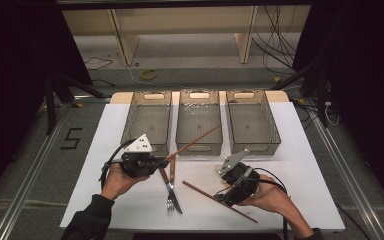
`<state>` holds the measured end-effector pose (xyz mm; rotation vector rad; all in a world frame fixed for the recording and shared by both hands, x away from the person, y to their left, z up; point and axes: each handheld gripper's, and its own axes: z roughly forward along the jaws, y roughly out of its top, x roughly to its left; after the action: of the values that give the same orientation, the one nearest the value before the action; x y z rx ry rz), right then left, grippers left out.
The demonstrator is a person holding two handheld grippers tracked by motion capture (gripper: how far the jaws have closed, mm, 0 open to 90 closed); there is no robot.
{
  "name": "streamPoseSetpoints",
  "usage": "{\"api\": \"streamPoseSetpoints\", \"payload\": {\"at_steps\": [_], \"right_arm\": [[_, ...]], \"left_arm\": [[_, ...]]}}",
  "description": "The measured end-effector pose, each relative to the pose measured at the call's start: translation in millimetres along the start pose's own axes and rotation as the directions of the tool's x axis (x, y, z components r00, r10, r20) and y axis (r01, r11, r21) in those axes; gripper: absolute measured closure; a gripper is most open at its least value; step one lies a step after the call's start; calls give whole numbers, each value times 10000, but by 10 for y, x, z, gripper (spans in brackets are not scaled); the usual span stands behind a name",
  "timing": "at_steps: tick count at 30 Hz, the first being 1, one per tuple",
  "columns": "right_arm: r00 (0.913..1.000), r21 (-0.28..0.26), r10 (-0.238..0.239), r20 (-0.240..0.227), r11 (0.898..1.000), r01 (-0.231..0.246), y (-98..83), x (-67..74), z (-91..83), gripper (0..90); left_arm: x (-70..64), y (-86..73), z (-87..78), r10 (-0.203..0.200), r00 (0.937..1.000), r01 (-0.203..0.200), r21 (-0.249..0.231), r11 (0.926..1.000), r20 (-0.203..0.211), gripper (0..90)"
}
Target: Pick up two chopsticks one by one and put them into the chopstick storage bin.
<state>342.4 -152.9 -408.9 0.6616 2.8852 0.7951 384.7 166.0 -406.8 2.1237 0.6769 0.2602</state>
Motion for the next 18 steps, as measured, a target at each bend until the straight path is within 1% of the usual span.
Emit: {"api": "streamPoseSetpoints", "payload": {"at_steps": [3,4,5,6,7,10,14,15,16,17,18], "right_arm": [[10000,32,-75,-26,10000,75,-7,-7,36,334],[10000,81,93,-13,9999,-93,-5,3,41,334],[9999,81,102,-17,9999,-102,-8,4,50,334],[10000,78,-78,-26,9999,79,-15,-6,60,335],[10000,136,36,-52,9999,-35,-14,-1,61,336],[10000,117,65,-48,9999,-64,-19,-4,68,337],[9999,159,140,0,9998,-140,-27,-4,75,337],[9998,227,201,-33,9995,-200,-27,-3,71,337],[9998,180,223,-3,9996,-223,-30,-1,78,336],[9999,224,145,-17,9996,-144,-34,-3,78,335],[9998,221,167,-60,9996,-166,-35,-2,80,334]], "left_arm": [[94,-6,-21,-185,9996,185,-4,9998,-207,830],[119,-7,-27,-281,9993,279,-58,9996,-258,830],[145,-4,-33,-282,9991,281,-36,9996,-317,830],[171,-2,-40,-302,9988,299,-86,9995,-394,830],[198,3,-53,-408,9982,402,-143,9991,-429,831],[278,27,-90,-575,9962,559,-258,9981,-656,830],[392,66,-113,-817,9920,788,-341,9963,-961,830],[429,71,-113,-955,9900,919,-386,9950,-1042,830],[467,76,-113,-1045,9884,1007,-389,9942,-1098,830],[500,80,-110,-1117,9865,1077,-393,9934,-1198,830],[535,83,-110,-1176,9845,1134,-395,9928,-1297,830]]}}
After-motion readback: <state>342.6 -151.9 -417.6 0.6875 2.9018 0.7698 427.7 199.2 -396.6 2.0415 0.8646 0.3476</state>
